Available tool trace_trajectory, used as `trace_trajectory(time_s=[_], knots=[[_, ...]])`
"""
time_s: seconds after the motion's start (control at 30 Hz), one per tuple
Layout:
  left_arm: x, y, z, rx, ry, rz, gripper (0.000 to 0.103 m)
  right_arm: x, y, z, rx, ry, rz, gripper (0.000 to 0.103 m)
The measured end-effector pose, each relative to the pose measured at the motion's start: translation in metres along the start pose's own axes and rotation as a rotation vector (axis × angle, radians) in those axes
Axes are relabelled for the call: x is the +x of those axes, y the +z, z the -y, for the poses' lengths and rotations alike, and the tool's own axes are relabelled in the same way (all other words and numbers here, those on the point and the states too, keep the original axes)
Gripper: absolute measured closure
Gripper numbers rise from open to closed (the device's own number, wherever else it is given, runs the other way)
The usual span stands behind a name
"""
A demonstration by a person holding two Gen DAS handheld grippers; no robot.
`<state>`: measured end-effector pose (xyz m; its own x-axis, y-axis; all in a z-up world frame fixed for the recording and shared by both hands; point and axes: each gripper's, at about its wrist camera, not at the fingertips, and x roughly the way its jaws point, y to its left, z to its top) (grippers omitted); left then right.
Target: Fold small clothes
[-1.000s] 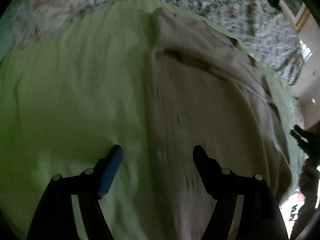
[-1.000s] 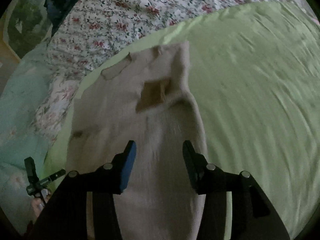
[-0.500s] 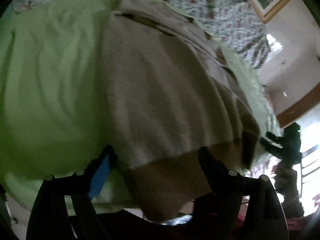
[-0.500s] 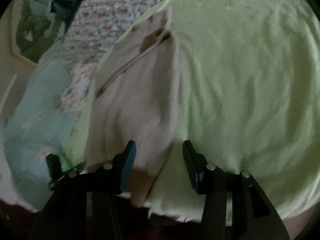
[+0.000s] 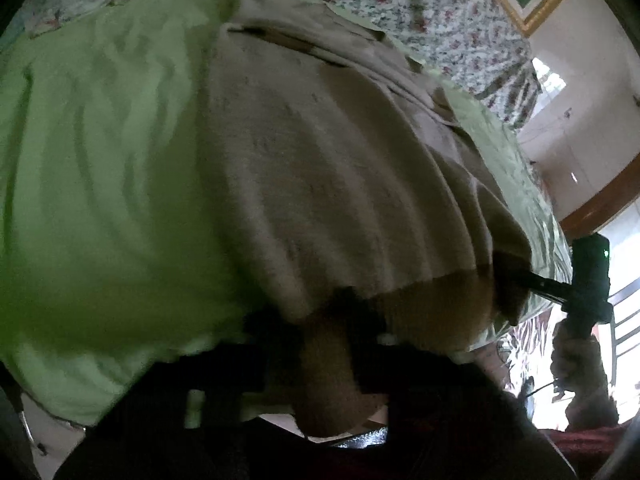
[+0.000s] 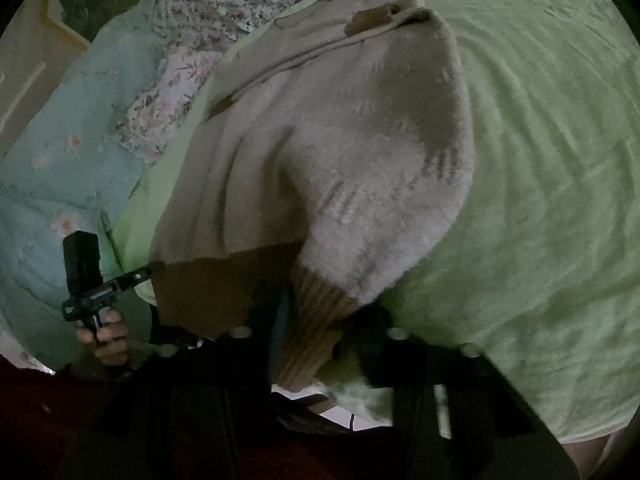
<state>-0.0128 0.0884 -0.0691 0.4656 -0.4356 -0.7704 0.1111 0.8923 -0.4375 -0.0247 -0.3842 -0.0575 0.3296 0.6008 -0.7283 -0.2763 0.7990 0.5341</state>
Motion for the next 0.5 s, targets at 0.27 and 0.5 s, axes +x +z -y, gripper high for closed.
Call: trace_trajectory(time_s=[0.27,0.5], knots=[[-0.034,0.004,-0.021,-0.038,-0.085,0.075,0.097,-0.078,-0.004,0.044,0.073,0.080,0.158,0.094],[-0.006,-0.004,-0.026,-0.062,-0.097,-0.056,0.070,-0.056,-0.014,0.070,0.156,0.117,0.100,0.094]])
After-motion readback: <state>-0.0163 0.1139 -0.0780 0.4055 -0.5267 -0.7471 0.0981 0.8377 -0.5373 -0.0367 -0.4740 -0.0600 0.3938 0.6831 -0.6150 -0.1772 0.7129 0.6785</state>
